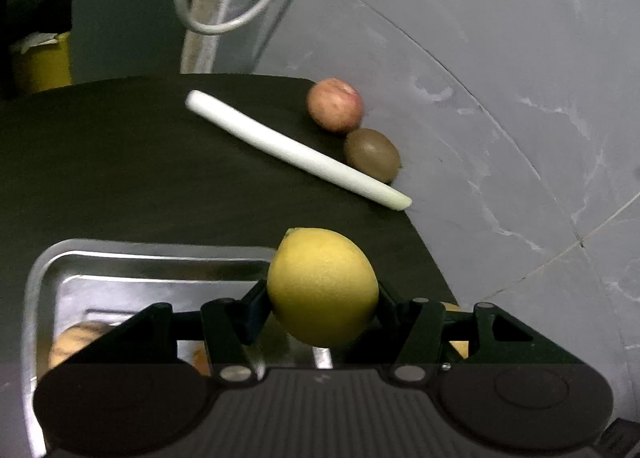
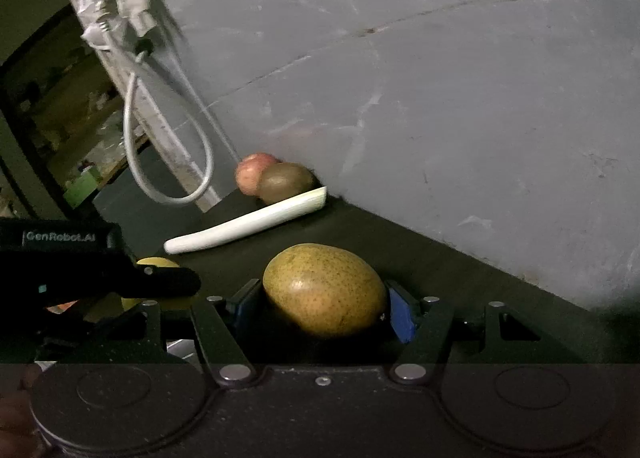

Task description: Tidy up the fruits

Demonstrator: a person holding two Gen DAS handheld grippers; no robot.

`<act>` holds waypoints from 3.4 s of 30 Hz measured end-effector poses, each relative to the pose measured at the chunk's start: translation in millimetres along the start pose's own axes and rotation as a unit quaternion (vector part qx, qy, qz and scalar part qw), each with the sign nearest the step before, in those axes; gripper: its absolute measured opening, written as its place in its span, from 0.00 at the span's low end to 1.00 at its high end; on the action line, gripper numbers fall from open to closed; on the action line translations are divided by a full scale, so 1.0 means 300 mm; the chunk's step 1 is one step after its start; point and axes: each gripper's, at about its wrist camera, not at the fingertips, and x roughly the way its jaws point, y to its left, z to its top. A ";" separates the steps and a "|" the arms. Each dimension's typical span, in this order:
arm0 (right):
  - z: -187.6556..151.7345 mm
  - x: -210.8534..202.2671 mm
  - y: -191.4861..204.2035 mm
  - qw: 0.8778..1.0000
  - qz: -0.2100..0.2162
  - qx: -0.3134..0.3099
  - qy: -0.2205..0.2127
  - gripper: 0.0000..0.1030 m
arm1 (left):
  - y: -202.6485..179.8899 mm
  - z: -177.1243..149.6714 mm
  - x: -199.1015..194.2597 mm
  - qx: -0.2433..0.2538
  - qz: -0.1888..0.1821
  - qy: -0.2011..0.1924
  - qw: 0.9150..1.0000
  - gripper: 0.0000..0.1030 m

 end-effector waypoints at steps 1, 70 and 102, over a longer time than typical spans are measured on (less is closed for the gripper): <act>-0.004 -0.010 0.003 1.000 0.004 -0.002 0.001 0.65 | 0.013 -0.004 -0.016 -0.004 0.002 -0.003 1.000 0.59; -0.262 -0.265 0.272 0.938 0.106 -0.310 0.114 0.65 | 0.278 -0.403 -0.311 -0.102 0.089 -0.010 0.991 0.59; -0.198 -0.539 0.215 0.964 0.104 -0.237 0.053 0.99 | 0.206 -0.473 -0.539 -0.084 0.124 -0.075 0.986 0.99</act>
